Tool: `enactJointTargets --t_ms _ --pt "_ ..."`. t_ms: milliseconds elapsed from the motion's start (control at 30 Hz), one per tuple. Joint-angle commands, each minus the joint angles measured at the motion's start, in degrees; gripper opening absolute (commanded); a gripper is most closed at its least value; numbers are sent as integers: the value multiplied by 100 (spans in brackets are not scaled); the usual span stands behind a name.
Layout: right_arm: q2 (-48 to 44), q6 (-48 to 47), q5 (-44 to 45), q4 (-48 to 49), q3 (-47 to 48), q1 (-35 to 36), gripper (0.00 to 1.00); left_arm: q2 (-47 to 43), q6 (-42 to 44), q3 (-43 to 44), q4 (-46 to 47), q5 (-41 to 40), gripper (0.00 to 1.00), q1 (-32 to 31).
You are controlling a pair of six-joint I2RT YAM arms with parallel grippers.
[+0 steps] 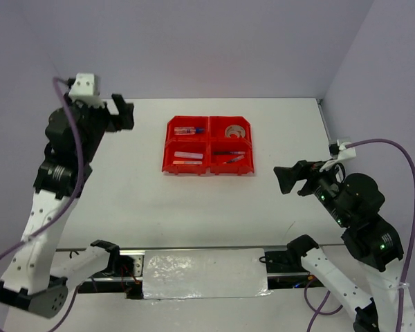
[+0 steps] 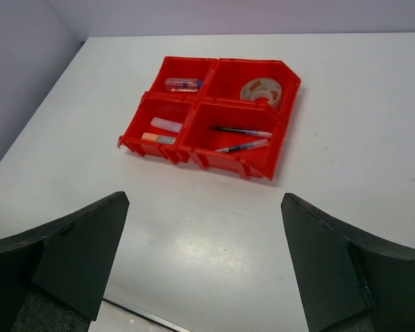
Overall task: Sort the stationery into containers
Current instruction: Reset both arms
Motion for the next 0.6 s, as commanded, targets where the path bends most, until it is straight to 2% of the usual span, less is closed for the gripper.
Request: enactJointTargets --t_ms 0,133,300,367,567 --pt "-108 -79 569 -283 288 32 100 -839 -1221 -742 -1355 -1217 99 9" --pt "-126 -105 719 -547 376 32 100 -1877 -1530 -1342 -2013 -1957 99 9" --pt "-284 -36 693 -662 332 32 100 -2889 -1039 -2026 -2244 -2546 99 9" --pt "-354 17 675 -653 306 32 100 -3230 -1230 -2195 -2322 -2940 99 9" --pt "-460 175 710 -548 51 32 100 -3883 -1425 -2942 -2217 -2654 99 9"
